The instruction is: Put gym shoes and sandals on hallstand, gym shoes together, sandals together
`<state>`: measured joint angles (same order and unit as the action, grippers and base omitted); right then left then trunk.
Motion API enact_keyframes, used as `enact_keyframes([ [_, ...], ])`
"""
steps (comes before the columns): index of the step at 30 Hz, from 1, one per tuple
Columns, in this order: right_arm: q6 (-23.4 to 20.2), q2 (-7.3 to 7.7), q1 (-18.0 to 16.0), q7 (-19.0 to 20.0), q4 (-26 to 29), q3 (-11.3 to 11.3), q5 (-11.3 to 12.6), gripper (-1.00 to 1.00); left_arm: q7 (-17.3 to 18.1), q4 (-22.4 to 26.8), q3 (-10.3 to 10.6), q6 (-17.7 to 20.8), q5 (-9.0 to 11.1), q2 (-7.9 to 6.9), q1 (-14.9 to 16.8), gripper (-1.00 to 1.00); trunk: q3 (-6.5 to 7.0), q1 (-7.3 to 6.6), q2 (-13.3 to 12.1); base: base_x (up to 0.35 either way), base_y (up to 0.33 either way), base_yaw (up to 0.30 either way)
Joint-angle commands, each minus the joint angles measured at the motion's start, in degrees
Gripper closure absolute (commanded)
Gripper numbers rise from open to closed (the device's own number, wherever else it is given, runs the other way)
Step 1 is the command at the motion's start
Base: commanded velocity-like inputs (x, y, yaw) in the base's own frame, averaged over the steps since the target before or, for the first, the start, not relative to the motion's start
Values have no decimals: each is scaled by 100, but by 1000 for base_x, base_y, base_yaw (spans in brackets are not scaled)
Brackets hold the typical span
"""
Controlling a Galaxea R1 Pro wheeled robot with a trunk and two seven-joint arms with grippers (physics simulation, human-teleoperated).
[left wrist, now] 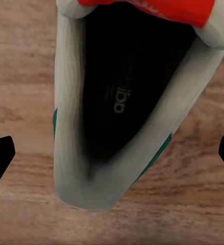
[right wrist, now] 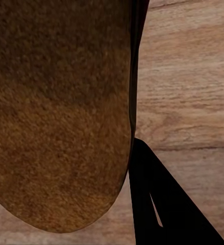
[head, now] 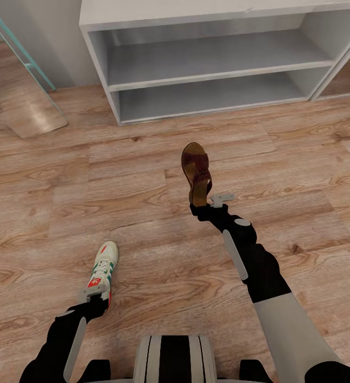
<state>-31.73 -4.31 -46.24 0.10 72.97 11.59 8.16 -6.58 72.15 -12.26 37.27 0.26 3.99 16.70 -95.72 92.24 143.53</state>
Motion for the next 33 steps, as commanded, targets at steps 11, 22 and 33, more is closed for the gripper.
enact_keyframes([
  [11, 0, 0, 0, -19, -2, 1, 19, 100, -1, -2, -4, 0, 0, 0, 0, -100, -44, 5, 3, 0, 0, 0],
  [22, 0, 0, 0, -19, 0, 1, 19, 100, -1, -3, -4, 0, 0, 2, 0, -100, -89, 10, 5, 0, 0, 0],
  [33, 0, 0, -1, -19, -2, 1, 19, 100, -1, -4, -4, 0, 3, 5, 0, -100, -199, 23, 12, 0, 0, 0],
])
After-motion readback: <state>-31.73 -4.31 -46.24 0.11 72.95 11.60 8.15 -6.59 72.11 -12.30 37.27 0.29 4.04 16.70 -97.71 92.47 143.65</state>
